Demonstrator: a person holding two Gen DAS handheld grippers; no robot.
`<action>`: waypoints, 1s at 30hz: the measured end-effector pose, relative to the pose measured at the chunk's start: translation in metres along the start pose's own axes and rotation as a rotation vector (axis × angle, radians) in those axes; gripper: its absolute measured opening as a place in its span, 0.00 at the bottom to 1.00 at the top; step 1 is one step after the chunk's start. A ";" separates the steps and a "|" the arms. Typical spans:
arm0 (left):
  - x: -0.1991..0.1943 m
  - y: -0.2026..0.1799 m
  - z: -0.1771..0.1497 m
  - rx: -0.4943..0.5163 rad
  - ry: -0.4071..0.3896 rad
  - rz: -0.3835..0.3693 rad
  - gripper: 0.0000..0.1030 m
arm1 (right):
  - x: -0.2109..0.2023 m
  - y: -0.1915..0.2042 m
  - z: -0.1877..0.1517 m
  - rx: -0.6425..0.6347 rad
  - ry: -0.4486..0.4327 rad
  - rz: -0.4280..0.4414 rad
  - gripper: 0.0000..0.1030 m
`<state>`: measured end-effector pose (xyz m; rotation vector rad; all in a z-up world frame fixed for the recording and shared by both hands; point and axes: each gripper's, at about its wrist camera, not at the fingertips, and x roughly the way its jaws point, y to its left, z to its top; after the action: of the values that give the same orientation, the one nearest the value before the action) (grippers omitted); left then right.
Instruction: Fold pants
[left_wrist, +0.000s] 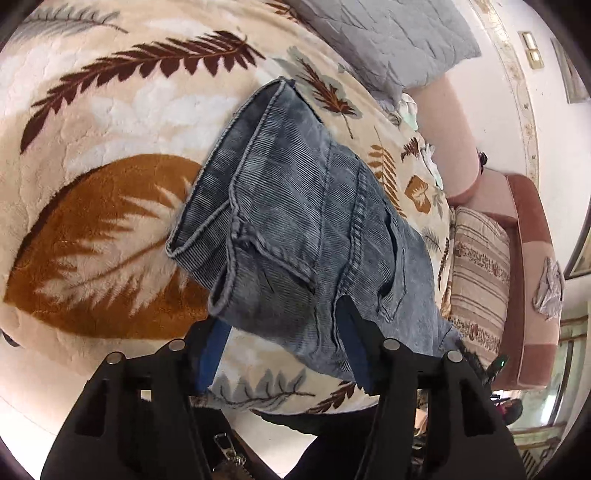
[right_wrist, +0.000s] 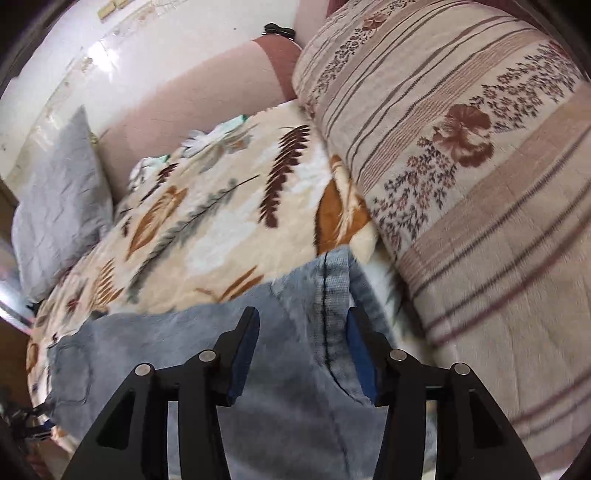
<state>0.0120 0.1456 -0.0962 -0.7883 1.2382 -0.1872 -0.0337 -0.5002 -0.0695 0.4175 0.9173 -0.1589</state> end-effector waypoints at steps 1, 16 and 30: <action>0.000 -0.001 0.003 -0.001 -0.006 -0.003 0.52 | 0.000 -0.002 -0.003 0.004 0.008 -0.007 0.54; -0.001 -0.025 0.017 0.061 -0.060 0.043 0.21 | -0.032 -0.059 -0.058 0.231 0.069 -0.011 0.54; -0.013 -0.042 0.032 0.120 -0.143 0.119 0.09 | -0.044 -0.051 -0.065 0.278 -0.021 0.131 0.03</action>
<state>0.0475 0.1354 -0.0560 -0.6124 1.1244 -0.1054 -0.1237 -0.5209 -0.0840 0.7303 0.8467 -0.1708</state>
